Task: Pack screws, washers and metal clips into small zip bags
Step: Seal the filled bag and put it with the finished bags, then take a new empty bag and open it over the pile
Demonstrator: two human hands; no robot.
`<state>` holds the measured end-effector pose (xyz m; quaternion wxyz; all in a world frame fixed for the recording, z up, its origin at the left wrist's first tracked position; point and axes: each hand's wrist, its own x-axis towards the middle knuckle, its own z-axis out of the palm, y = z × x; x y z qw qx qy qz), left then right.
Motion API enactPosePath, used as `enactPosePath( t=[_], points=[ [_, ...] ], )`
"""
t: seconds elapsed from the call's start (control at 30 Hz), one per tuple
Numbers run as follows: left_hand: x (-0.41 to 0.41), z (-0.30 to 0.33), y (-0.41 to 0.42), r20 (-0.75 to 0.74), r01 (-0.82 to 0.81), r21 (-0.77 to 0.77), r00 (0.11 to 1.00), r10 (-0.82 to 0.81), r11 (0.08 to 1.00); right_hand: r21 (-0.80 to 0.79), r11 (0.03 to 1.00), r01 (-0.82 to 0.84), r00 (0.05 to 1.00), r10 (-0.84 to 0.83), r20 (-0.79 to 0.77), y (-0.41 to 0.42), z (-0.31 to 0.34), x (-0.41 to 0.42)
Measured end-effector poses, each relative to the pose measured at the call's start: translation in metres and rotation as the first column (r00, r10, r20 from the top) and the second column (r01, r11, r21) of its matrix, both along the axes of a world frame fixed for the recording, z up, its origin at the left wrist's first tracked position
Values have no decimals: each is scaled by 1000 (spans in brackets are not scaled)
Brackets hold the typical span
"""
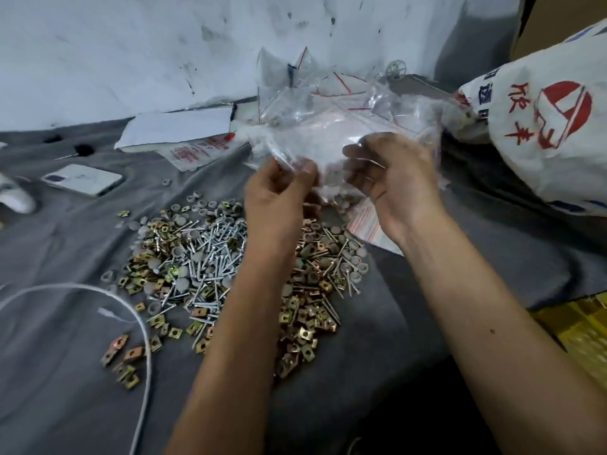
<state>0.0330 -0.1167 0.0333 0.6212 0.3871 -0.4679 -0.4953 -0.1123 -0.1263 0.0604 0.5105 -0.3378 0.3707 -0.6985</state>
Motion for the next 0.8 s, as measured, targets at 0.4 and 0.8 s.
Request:
enactPosePath(
  t=[0.4,0.8],
  points=[
    [161,-37,-3,600,-472,-207,630,492,857,45,929,-368,594,272,-757,-42,-42,87],
    [101,-51,2,514,-431,-358,650,559,829,-345,880,-326,470,-165,-867,-34,-63,109]
  ],
)
